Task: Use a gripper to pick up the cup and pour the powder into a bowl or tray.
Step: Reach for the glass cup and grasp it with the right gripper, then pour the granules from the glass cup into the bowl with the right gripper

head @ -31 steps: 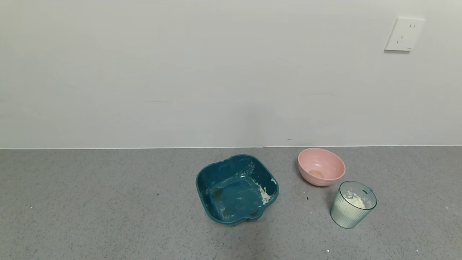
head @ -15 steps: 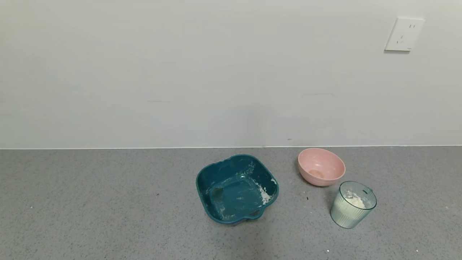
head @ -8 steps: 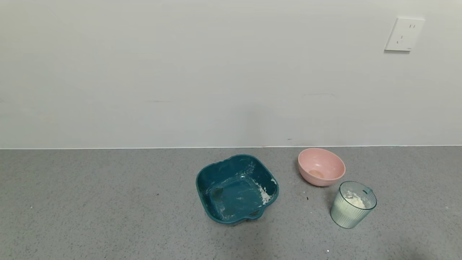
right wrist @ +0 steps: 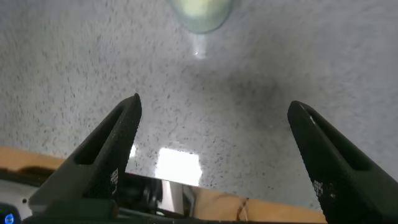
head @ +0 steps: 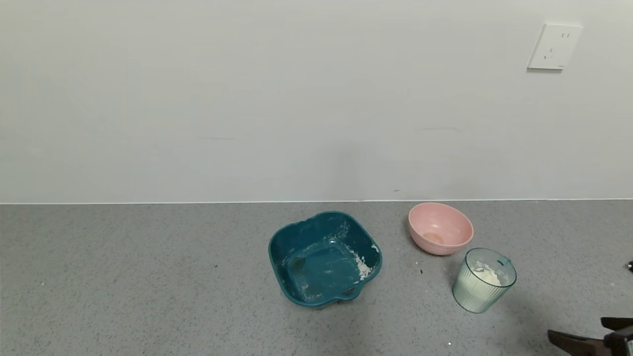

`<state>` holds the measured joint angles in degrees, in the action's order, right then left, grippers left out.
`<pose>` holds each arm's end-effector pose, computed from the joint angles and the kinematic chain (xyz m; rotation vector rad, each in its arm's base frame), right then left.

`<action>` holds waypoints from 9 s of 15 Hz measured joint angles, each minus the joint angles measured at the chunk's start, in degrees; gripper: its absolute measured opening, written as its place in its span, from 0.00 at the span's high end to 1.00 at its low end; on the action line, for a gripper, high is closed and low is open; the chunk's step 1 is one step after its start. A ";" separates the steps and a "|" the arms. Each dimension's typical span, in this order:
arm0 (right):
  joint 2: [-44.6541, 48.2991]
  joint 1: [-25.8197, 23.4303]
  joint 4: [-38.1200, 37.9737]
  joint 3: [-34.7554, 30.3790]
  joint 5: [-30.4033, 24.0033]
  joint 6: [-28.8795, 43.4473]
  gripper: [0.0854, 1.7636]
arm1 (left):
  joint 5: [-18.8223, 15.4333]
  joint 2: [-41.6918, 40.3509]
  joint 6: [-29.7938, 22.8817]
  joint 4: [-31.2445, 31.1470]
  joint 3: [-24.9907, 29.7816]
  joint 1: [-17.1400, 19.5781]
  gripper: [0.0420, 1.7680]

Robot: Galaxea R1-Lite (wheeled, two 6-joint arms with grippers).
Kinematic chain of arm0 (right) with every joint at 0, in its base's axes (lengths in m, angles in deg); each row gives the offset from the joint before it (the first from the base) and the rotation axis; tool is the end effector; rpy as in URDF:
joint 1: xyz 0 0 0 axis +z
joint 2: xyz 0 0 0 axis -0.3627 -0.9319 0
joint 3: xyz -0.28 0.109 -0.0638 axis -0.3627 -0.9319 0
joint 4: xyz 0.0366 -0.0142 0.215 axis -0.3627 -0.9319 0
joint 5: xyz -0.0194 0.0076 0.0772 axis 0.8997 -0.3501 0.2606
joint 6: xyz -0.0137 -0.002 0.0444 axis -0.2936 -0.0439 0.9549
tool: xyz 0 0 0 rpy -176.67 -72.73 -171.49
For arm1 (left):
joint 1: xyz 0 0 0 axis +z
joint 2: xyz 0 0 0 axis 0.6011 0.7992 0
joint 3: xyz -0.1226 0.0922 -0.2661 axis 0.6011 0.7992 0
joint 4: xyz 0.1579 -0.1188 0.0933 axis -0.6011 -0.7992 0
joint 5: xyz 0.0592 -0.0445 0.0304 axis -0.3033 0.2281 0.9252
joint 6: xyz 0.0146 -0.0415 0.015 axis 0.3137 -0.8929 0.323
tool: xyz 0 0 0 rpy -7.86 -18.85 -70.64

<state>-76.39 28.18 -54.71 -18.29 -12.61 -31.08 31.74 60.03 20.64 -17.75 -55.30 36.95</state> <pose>0.1672 0.0238 0.1322 -0.0039 0.7753 0.1770 0.0240 0.0001 0.0763 0.0110 0.0030 0.0013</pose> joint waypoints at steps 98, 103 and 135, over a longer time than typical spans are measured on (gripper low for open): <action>-49.08 24.67 28.32 45.31 31.44 -42.19 0.28 | 0.00 0.00 0.00 0.00 0.00 0.00 0.03; -51.46 27.78 28.73 47.93 36.40 -52.30 0.28 | 0.00 0.00 0.00 -0.02 0.00 0.00 0.03; -56.66 35.08 37.34 43.47 46.17 -97.71 0.28 | -0.02 0.00 0.00 0.00 0.00 0.00 0.03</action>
<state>-133.05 63.26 -17.37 25.18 33.55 -128.78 31.72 60.03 20.64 -17.75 -55.30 36.95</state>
